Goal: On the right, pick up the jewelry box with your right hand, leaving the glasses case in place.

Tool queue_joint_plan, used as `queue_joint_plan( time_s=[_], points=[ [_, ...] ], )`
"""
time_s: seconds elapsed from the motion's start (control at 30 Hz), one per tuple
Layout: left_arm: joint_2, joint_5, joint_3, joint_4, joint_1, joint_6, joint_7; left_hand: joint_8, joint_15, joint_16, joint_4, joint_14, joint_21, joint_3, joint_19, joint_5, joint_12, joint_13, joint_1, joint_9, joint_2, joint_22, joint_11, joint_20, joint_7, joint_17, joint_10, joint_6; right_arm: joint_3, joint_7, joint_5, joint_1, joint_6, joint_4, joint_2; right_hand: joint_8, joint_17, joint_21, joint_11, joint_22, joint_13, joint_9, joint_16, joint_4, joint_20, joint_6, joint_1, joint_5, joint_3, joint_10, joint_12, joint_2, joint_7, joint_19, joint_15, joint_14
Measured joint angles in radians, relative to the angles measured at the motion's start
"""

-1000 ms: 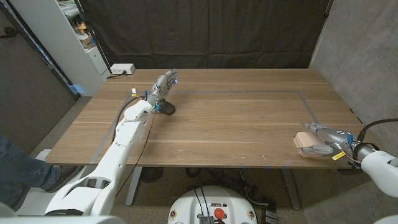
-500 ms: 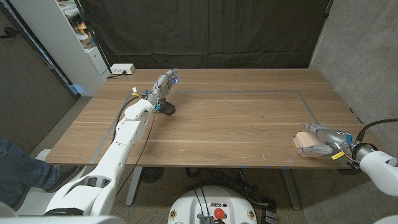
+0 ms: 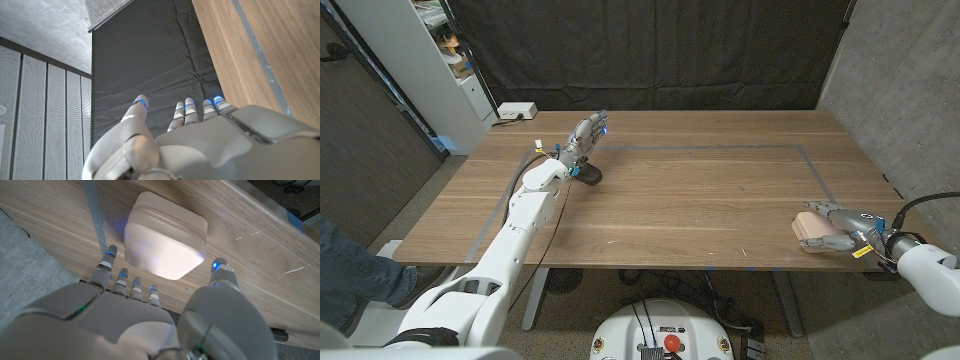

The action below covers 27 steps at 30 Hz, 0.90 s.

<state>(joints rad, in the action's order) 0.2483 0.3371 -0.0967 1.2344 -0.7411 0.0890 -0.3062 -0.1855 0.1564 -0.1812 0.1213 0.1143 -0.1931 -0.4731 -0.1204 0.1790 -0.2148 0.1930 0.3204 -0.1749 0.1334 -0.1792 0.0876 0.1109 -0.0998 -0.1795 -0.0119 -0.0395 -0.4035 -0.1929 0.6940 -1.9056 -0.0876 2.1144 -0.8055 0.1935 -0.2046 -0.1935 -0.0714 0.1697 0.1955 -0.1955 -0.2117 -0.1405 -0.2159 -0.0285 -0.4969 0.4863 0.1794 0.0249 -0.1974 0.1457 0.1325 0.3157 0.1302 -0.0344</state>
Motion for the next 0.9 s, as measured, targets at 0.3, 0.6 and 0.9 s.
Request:
queue_joint_plan(
  time_s=[0.3,0.6,0.9],
  points=[
    [-0.005,-0.005,-0.004,-0.028,0.019,0.000,-0.007,0.000,0.000,0.000,0.000,0.000,0.000,0.000,0.000,0.000,0.000,0.000,0.000,0.000,0.000,0.000,0.000,0.000,0.000,0.000,0.000,0.000,0.018,0.009,-0.005,0.001,-0.024,-0.013,-0.019,0.006,0.000,0.000,0.000,0.000,0.000,0.000,0.000,0.000,0.004,0.011,-0.020,0.000,0.000,0.000,0.000,-0.007,0.011,0.012,-0.005,-0.005],
    [-0.005,-0.007,-0.004,-0.032,0.022,-0.002,-0.009,0.000,0.000,0.000,-0.004,0.000,0.000,-0.004,0.000,0.000,0.000,0.000,0.000,0.000,0.000,0.000,0.000,0.000,0.000,0.000,0.000,0.000,0.033,0.046,-0.014,0.012,-0.016,-0.040,-0.040,0.036,-0.004,-0.068,0.011,0.003,0.003,0.000,-0.055,-0.010,0.027,0.151,-0.163,0.020,0.010,-0.109,-0.027,-0.030,0.021,0.297,-0.046,-0.151],
    [-0.005,-0.006,0.003,-0.032,0.020,-0.003,-0.010,0.000,0.000,0.000,-0.004,0.000,0.000,-0.004,0.000,0.000,0.000,0.000,0.000,0.000,0.000,0.000,0.000,0.000,0.000,0.000,0.000,0.000,0.046,0.088,-0.032,0.023,0.015,-0.066,-0.056,0.051,-0.017,-0.074,0.025,0.002,0.002,-0.003,-0.090,-0.011,0.080,0.256,-0.217,0.020,0.020,-0.233,-0.054,-0.039,0.016,0.420,-0.016,-0.181]
  ],
)
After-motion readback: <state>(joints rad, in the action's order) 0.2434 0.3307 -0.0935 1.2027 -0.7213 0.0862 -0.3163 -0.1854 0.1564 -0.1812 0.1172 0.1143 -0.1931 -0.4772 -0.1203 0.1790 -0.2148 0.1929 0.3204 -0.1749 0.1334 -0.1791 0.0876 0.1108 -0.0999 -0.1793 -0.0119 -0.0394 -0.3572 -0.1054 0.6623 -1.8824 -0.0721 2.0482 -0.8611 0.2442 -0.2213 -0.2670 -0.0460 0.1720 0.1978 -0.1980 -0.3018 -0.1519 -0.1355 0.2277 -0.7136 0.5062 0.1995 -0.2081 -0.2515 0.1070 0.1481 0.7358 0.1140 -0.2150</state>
